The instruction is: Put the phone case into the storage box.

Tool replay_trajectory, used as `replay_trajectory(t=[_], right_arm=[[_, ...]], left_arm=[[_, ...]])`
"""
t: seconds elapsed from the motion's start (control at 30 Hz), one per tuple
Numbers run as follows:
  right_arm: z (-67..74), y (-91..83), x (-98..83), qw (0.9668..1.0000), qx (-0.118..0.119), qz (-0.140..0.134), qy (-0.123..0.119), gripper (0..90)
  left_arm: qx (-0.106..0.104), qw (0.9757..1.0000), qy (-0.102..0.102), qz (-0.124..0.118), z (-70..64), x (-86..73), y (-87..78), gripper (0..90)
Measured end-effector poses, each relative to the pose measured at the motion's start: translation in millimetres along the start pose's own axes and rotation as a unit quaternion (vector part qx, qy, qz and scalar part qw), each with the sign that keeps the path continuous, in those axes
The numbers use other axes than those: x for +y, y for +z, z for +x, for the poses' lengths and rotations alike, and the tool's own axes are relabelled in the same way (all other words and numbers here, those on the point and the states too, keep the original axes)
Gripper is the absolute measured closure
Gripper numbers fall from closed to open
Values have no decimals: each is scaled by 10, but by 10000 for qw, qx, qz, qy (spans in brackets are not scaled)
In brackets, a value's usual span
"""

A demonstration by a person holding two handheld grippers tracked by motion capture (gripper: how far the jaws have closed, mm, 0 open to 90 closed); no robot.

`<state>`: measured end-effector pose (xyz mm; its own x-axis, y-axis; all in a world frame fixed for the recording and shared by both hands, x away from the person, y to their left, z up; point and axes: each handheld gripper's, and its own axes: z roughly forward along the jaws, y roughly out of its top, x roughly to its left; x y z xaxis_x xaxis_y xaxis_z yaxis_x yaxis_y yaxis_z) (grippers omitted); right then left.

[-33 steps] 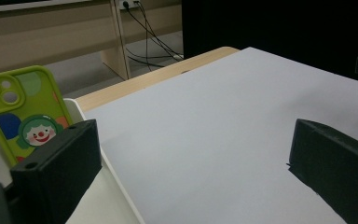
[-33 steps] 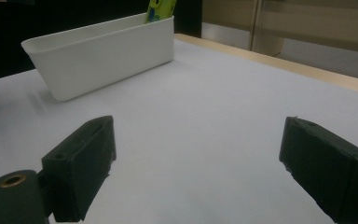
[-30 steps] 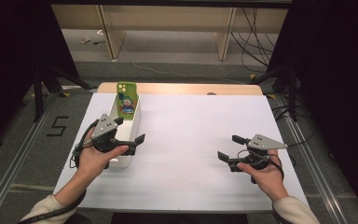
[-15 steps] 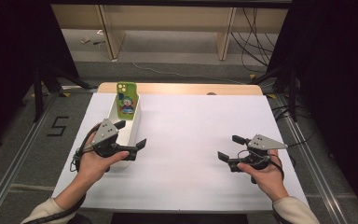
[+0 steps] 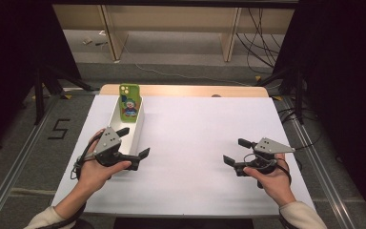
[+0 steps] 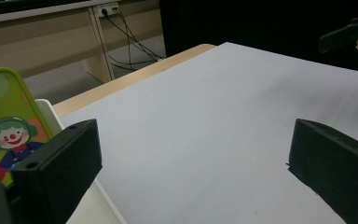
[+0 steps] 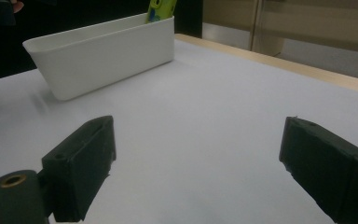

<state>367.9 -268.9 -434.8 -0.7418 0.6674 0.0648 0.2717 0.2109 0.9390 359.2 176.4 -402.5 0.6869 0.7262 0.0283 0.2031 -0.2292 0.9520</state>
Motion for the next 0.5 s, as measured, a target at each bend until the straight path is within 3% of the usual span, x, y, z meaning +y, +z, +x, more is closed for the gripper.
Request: replay_trajectory(t=[0.5], right_arm=[[1,-9,1,10000,-5,-9,7,117]], left_arm=[[-29,10000,-22,-21,-21,-34,-26,22]])
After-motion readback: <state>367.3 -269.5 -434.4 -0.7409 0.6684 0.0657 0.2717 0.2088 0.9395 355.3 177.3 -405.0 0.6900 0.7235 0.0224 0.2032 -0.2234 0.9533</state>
